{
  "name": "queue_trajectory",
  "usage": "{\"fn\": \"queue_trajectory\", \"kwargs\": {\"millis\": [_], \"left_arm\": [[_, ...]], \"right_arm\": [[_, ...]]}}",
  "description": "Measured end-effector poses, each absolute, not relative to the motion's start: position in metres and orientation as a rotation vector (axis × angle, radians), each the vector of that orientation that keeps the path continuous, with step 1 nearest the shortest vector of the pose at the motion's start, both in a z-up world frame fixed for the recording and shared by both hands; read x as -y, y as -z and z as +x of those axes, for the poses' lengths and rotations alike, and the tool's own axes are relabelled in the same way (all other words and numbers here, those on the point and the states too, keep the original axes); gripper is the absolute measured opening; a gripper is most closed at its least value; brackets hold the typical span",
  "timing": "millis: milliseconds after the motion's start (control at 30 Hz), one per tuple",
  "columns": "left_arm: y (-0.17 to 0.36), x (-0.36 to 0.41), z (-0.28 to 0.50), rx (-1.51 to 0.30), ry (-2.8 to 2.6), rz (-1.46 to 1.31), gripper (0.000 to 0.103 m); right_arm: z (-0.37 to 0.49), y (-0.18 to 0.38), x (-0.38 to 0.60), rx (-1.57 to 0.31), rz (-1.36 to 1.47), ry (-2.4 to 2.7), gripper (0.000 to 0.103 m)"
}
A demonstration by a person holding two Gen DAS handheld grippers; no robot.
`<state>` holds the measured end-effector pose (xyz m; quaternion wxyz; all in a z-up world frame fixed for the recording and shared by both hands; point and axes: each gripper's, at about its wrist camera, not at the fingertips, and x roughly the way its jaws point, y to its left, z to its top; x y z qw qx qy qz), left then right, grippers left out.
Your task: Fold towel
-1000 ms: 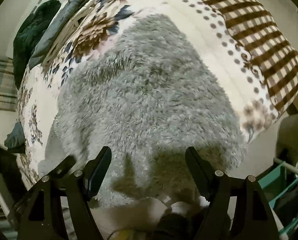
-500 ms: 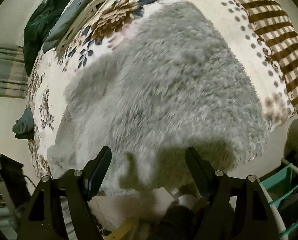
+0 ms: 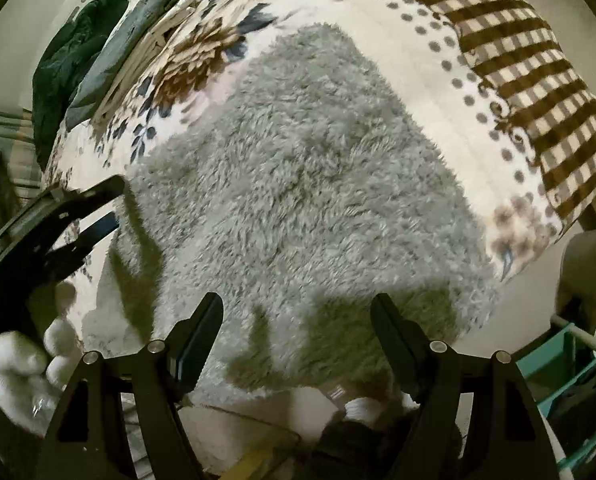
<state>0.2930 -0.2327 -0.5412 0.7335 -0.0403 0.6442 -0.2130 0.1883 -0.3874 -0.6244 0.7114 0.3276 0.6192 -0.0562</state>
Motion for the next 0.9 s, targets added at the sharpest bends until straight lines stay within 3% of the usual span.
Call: {"fn": "queue_trajectory", "kwargs": {"millis": [100,300,533,567,633,667,900], "left_arm": [[0.521,0.21,0.281,-1.344,0.451,-0.133,0.004],[0.517,0.164,0.281,-1.391,0.369,-0.278,0.004],[0.523,0.175,0.283,-1.404,0.368,-0.214,0.004],[0.523,0.175,0.284,-1.406,0.365,-0.21,0.004],[0.523,0.171,0.286,-1.415,0.353,-0.217,0.004],[0.521,0.167,0.287,-1.417,0.348,-0.227,0.004],[0.5,0.146,0.3,-1.416,0.319,-0.268,0.004]], "right_arm": [[0.188,0.627,0.393,-1.369,0.742,0.137,0.078],[0.175,0.625,0.401,-1.364,0.818,0.151,0.078],[0.14,0.662,0.385,-1.42,1.188,0.15,0.078],[0.138,0.67,0.38,-1.407,1.25,0.153,0.071],[0.139,0.68,0.373,-1.375,1.316,0.154,0.032],[0.14,0.684,0.368,-1.375,1.324,0.168,0.006],[0.133,0.653,0.339,-1.366,1.291,0.156,0.006]]}}
